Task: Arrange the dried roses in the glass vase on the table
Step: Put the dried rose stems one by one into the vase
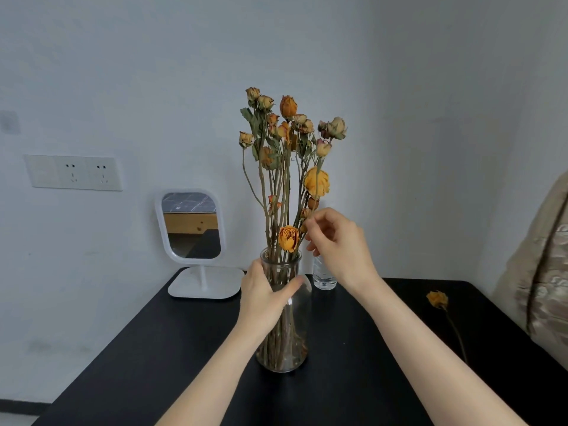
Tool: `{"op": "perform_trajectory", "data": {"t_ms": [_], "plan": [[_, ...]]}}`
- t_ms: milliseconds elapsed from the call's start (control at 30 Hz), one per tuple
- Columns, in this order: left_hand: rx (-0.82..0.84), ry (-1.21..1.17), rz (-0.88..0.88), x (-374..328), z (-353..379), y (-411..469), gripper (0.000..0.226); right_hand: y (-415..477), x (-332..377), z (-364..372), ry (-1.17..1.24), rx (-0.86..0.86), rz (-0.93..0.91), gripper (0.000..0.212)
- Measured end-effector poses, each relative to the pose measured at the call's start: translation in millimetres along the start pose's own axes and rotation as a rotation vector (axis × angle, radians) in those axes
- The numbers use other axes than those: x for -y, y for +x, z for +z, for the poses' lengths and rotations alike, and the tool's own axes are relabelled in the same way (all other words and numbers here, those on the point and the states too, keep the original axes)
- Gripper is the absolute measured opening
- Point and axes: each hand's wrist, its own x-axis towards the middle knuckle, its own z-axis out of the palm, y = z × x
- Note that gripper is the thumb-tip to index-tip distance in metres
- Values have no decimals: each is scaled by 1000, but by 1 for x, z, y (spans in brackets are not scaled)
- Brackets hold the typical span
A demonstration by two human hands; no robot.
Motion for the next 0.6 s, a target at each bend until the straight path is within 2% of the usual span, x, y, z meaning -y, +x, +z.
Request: {"op": "perform_trajectory", "data": {"t_ms": [233,433,600], "plan": [[86,-91,-19,3,-7,2,34,-2,-4,1,-81,2,-30,9],[112,-101,-19,4,-10,3,44,-8,-5,4,-102,21,-45,10],[120,-114,-21,5,-9,4,47,-8,-8,11,-207,115,43,13]]}}
